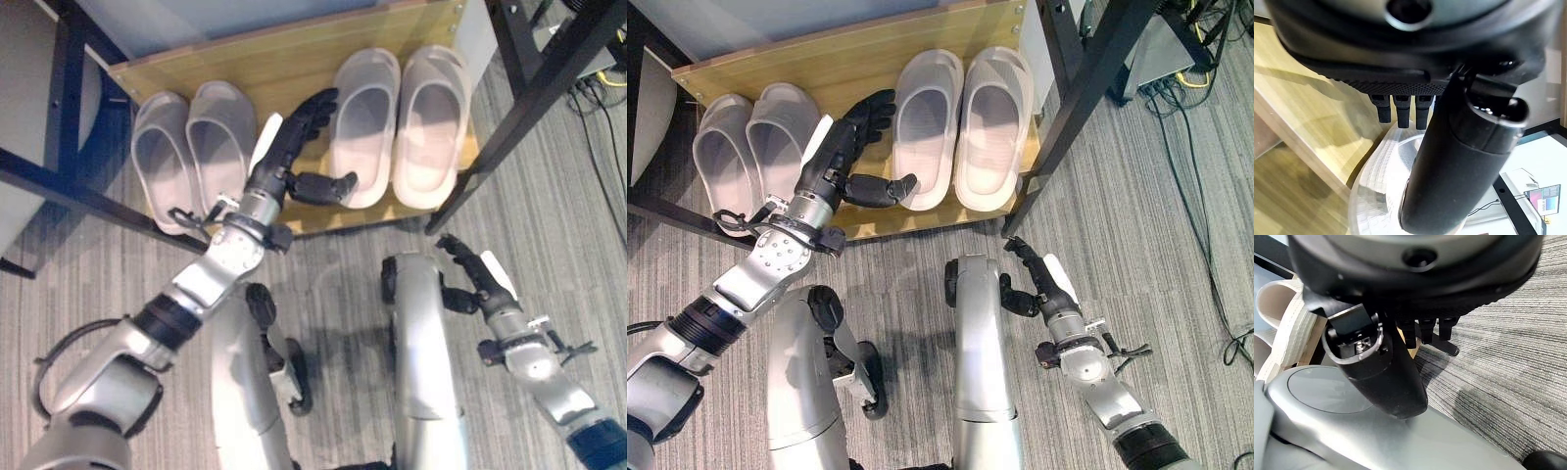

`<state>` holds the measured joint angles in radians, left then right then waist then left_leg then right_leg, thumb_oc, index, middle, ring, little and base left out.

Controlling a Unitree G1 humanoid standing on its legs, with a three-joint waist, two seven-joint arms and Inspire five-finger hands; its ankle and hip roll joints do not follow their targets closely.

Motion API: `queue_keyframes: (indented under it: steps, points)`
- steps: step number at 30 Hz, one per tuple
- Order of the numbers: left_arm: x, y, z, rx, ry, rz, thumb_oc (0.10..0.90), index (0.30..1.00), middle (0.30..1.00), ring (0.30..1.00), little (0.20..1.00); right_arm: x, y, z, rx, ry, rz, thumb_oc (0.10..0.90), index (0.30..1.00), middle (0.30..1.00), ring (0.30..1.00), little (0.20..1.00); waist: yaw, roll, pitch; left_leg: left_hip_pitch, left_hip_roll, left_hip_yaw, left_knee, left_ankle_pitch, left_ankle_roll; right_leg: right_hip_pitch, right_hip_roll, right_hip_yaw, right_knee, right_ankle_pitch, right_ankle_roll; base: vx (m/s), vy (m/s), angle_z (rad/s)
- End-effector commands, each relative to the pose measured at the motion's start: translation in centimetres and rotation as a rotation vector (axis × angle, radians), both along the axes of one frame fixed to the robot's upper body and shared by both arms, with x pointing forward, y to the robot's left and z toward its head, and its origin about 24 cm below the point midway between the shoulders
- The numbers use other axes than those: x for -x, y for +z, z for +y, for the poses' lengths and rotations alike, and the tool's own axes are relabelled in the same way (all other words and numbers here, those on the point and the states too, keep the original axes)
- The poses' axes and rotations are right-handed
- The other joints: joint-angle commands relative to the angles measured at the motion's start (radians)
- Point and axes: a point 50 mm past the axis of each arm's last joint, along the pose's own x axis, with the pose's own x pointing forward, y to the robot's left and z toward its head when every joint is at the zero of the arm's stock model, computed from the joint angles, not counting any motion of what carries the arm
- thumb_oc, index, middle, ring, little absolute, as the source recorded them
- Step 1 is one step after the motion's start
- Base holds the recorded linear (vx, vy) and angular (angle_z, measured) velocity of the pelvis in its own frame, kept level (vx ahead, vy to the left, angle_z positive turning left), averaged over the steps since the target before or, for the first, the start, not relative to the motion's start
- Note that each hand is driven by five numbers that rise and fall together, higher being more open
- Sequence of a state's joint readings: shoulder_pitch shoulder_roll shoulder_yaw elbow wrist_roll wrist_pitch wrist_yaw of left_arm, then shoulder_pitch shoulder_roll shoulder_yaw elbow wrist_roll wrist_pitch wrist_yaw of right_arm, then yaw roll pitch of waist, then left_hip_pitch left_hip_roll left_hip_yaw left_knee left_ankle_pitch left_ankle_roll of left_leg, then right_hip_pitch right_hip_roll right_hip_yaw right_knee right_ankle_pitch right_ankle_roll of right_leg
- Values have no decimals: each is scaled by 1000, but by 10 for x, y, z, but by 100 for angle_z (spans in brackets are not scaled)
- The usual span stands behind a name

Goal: Arrange the slippers neatly on the shoe rack.

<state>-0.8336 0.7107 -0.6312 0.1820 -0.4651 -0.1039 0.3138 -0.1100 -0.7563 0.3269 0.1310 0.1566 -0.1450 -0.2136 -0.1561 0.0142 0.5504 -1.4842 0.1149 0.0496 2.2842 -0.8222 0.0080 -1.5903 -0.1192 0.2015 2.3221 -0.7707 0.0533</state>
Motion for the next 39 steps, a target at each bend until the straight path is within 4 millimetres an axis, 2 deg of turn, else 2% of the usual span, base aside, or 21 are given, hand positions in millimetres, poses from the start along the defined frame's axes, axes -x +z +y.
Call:
queue_keyframes:
  steps: [1, 4, 8, 10, 13, 16, 20, 22, 23, 24, 25, 26, 27, 29, 30, 31, 32, 36, 37, 38, 39]
  points:
    - [30, 89, 7, 86, -65, -396, 800, 900, 900, 900, 900, -1, 46, 30, -15, 186, -236, 800, 900, 900, 900, 900, 42, -2, -30, -86, -34, -49, -75, 30, -10, 20, -63, 66, -28, 8, -39, 0, 0, 0]
    - [44, 89, 26, 83, -40, -431, 800, 900, 900, 900, 900, 3, 47, 26, -10, 177, -239, 800, 900, 900, 900, 900, 57, 5, -30, -86, -35, -55, -78, 28, -13, 20, -64, 62, -30, 9, -41, 0, 0, 0]
    - [56, 89, 36, 87, -27, -461, 800, 900, 900, 900, 900, 6, 47, 24, -17, 170, -244, 800, 900, 900, 900, 900, 65, 8, -30, -86, -36, -60, -78, 26, -13, 20, -61, 59, -31, 12, -42, 0, 0, 0]
    - [74, 86, 43, 129, -51, -484, 800, 900, 900, 900, 900, 10, 45, 21, -20, 156, -245, 800, 900, 900, 900, 900, 75, 13, -30, -86, -35, -65, -77, 22, -13, 20, -60, 58, -33, 14, -42, 0, 0, 0]
    - [79, 83, 45, 134, -60, -483, 800, 900, 900, 900, 900, 11, 45, 21, -17, 155, -247, 800, 900, 900, 900, 900, 76, 15, -30, -86, -35, -65, -76, 20, -13, 20, -59, 57, -33, 16, -42, 0, 0, 0]
    - [93, 71, 43, 157, -108, -462, 800, 900, 900, 900, 900, 14, 46, 19, -16, 141, -264, 800, 900, 900, 900, 900, 81, 11, -30, -86, -38, -67, -78, 20, -13, 20, -56, 58, -39, 26, -42, 0, 0, 0]
    - [99, 58, 43, 177, -108, -446, 800, 900, 900, 900, 900, 13, 48, 17, -15, 119, -289, 800, 900, 900, 900, 900, 89, 1, -30, -86, -39, -63, -104, 29, -9, 20, -49, 56, -64, 50, -48, 42, -6, 0]
    - [104, 53, 42, 187, -101, -462, 800, 900, 900, 900, 900, 7, 59, 14, -19, 97, -345, 800, 900, 900, 900, 900, 114, -12, -30, -86, -36, -53, -208, 43, -8, 20, -43, 39, -164, 83, -54, 0, 0, 0]
    - [105, 54, 43, 187, -100, -466, 800, 900, 900, 900, 900, 6, 60, 14, -17, 99, -348, 800, 900, 900, 900, 900, 112, -10, -30, -86, -36, -53, -219, 52, -7, 20, -43, 36, -175, 92, -56, -144, 10, -14]
    - [107, 58, 43, 207, -99, -504, 800, 900, 900, 900, 900, -2, 75, 12, -7, 84, -413, 800, 900, 900, 900, 900, 131, -26, -30, -86, -36, -46, -358, 93, -10, 20, -40, 21, -299, 137, -52, -189, 18, -19]
    - [107, 59, 43, 228, -102, -512, 800, 900, 900, 900, 900, -7, 86, 12, -14, 81, -458, 800, 900, 900, 900, 900, 142, -32, -30, -86, -39, -44, -423, 119, -15, 21, -35, 9, -360, 158, -51, -263, 28, -24]
    - [108, 61, 44, 231, -101, -530, 800, 900, 900, 900, 900, -11, 93, 10, -16, 68, -491, 800, 900, 900, 900, 900, 149, -32, -30, -86, -46, -45, -483, 151, -14, 24, -37, -13, -424, 187, -50, -176, 25, -25]
    - [108, 62, 44, 231, -101, -532, 800, 900, 900, 900, 900, -11, 94, 11, -16, 68, -493, 800, 900, 900, 900, 900, 148, -30, -30, -86, -47, -46, -494, 161, -13, 25, -38, -16, -435, 197, -52, -190, 28, -27]
    - [104, 56, 43, 274, -98, -518, 800, 900, 900, 900, 900, -18, 105, 11, -38, 56, -550, 800, 900, 900, 900, 900, 153, 0, -31, -86, -58, -81, -598, 233, -10, 57, -51, -79, -572, 241, -46, -186, 43, -8]
    - [102, 53, 42, 280, -101, -502, 800, 900, 900, 900, 900, -19, 107, 10, -41, 45, -559, 800, 900, 900, 900, 900, 154, 3, -40, -86, -55, -86, -629, 251, -9, 62, -65, -100, -611, 250, -43, -187, 18, 2]
    - [94, 34, 43, 310, -77, -421, 800, 900, 900, 900, 900, -21, 102, 12, -50, 39, -547, 800, 900, 900, 900, 900, 154, 20, -109, -86, -59, -109, -732, 297, -12, 78, -80, -153, -721, 279, -39, -172, -17, 1]
    - [91, 24, 44, 310, -67, -382, 800, 900, 900, 900, 900, -21, 96, 11, -51, 29, -530, 800, 900, 900, 900, 900, 151, 28, -134, -76, -60, -120, -791, 329, -13, 100, -85, -174, -789, 303, -38, -177, -47, 6]
    - [77, -29, 43, 287, -13, -167, 800, 900, 900, 900, 900, -20, 67, 10, -83, 1, -432, 800, 900, 900, 900, 900, 140, 14, -158, 106, -60, -130, -1044, 413, -23, 289, -92, -235, -1058, 381, -39, -149, -81, 22]
    - [77, -29, 43, 287, -13, -167, 800, 900, 900, 900, 900, -20, 67, 10, -83, 1, -432, 800, 900, 900, 900, 900, 140, 15, -155, 110, -60, -131, -1047, 414, -23, 294, -92, -236, -1061, 382, -39, -83, -68, 13]
    - [73, -48, 43, 278, 7, -95, 800, 900, 900, 900, 900, -19, 55, 11, -92, -3, -388, 800, 900, 900, 900, 900, 138, 11, -160, 164, -56, -132, -1113, 432, -28, 343, -87, -247, -1123, 398, -35, -55, -47, 17]
    - [71, -55, 44, 252, 24, -71, 800, 900, 900, 900, 900, -18, 50, 10, -83, -9, -368, 800, 900, 900, 900, 900, 137, 11, -162, 201, -58, -137, -1164, 456, -28, 377, -89, -260, -1169, 415, -34, -84, -116, 17]
